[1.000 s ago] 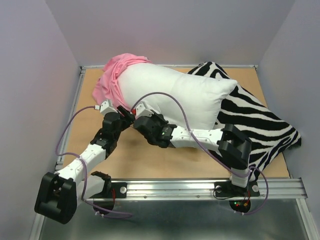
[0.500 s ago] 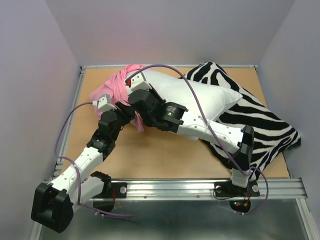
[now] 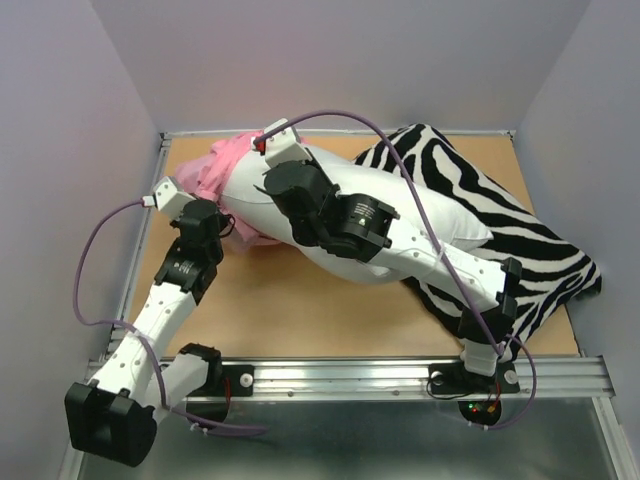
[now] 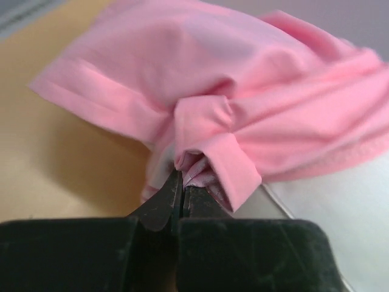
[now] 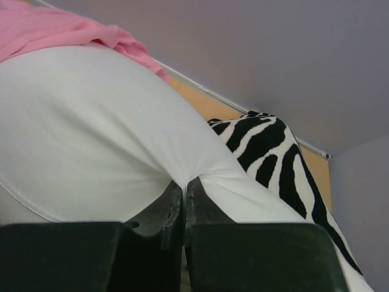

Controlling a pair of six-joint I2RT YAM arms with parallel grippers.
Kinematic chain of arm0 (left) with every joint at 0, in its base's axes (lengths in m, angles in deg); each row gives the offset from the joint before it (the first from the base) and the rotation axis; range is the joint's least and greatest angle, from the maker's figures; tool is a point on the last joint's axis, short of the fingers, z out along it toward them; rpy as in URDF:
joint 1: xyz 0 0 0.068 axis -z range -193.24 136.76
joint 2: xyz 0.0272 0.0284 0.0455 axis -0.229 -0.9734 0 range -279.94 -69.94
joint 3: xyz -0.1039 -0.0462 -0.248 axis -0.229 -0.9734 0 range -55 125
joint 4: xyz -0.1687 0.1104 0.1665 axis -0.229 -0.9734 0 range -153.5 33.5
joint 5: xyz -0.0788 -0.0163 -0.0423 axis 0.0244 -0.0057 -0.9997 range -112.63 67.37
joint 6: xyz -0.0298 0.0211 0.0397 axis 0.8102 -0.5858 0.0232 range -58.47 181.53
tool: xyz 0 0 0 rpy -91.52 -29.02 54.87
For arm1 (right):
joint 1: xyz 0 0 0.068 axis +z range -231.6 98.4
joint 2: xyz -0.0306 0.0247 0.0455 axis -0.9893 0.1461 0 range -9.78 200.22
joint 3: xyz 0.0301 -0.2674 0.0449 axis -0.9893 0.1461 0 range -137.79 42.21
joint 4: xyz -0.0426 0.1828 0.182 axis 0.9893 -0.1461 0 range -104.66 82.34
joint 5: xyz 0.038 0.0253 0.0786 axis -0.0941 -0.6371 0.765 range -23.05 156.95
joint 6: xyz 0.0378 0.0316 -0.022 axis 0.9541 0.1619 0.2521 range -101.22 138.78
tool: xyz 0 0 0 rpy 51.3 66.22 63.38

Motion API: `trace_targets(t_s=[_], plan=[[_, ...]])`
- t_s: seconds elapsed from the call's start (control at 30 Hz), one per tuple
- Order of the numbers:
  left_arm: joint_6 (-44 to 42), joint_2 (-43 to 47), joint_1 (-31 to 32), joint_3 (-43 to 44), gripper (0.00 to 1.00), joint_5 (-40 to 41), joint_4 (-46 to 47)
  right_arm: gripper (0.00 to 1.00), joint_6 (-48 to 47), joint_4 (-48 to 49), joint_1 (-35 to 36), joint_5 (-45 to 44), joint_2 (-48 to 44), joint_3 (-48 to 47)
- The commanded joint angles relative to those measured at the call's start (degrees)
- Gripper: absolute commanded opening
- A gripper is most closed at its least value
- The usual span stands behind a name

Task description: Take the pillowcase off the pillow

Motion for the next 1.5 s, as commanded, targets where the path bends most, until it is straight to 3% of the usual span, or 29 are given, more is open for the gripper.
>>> trace_targets(t_s=[0.0, 0.17, 0.53, 0.77, 1.2, 1.47], plan=[[0.5, -5.2, -8.8, 2.1, 0.00, 0.4, -1.9, 0.01, 0.2, 4.0, 0.7, -4.6, -9.6, -7.4], [-0.3, -11.6, -16.7, 6.2, 0.00, -2.1, -0.4, 0.01, 3.1, 1.3, 0.7, -3.7, -14.1, -6.9], [-3.4, -23.0, -24.6, 18.5, 0.00, -5.1, -4.6, 0.00, 5.7, -0.1, 0.7, -1.2, -21.9, -5.7], [-3.4, -26.4, -25.7, 20.7, 0.00, -7.7, -4.7, 0.01, 6.0, -0.4, 0.7, -1.0, -22.8, -6.7], [-2.7, -30.8, -30.1, 19.0, 0.00, -11.8, -4.3, 0.01, 5.8, 1.3, 0.7, 2.3, -21.8, -18.2], [-2.3, -35.3, -30.2, 20.9, 0.00, -11.8, -4.7, 0.01, 8.6, 5.6, 0.7, 7.9, -28.2, -12.6]])
